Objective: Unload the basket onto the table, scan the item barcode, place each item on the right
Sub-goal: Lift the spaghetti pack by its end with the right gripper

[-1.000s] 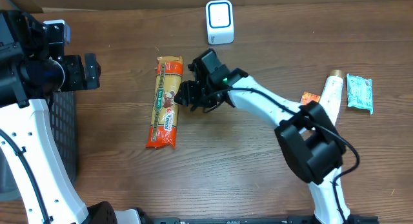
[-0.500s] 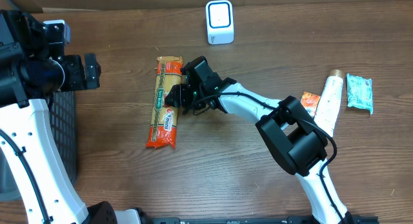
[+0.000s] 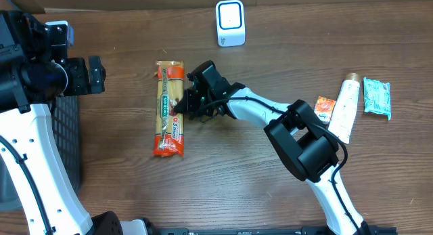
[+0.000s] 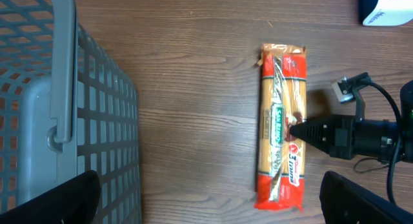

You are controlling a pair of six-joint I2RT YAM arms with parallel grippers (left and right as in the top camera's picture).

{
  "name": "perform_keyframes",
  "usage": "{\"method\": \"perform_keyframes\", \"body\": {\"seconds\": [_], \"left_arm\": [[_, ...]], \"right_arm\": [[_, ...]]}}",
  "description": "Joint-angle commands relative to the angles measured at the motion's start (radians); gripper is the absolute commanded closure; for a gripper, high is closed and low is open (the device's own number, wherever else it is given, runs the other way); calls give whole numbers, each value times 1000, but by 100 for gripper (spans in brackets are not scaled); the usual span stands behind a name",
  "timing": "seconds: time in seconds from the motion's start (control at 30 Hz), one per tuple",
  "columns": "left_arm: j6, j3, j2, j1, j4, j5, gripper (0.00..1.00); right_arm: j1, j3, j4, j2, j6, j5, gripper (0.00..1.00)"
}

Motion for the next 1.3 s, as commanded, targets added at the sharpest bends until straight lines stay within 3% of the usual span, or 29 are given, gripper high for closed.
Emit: {"method": "perform_keyframes", "body": {"seconds": [0.0, 0.17, 0.37, 0.57, 0.83, 1.1, 1.27], "left_arm": [[15, -1, 6, -7, 0, 7, 0], [15, -1, 6, -7, 0, 8, 0], [15, -1, 6, -7, 0, 8, 0], [15, -1, 6, -7, 1, 8, 0], [15, -1, 6, -7, 0, 7, 0], [15, -1, 6, -7, 1, 8, 1], [15, -1, 6, -7, 1, 8, 0]], "right_arm": [[-29, -32, -59, 30, -35, -50, 96], [-93, -20, -195, -90, -190, -61, 96], [-149, -11, -492, -311, -322, 94, 96], [-135, -11, -760, -477, -343, 526, 96], [-61, -14, -910, -429, -362, 1036, 96], [-56, -13, -919, -386, -364, 1089, 96], [-36, -14, -908, -384, -431, 917, 96]]}}
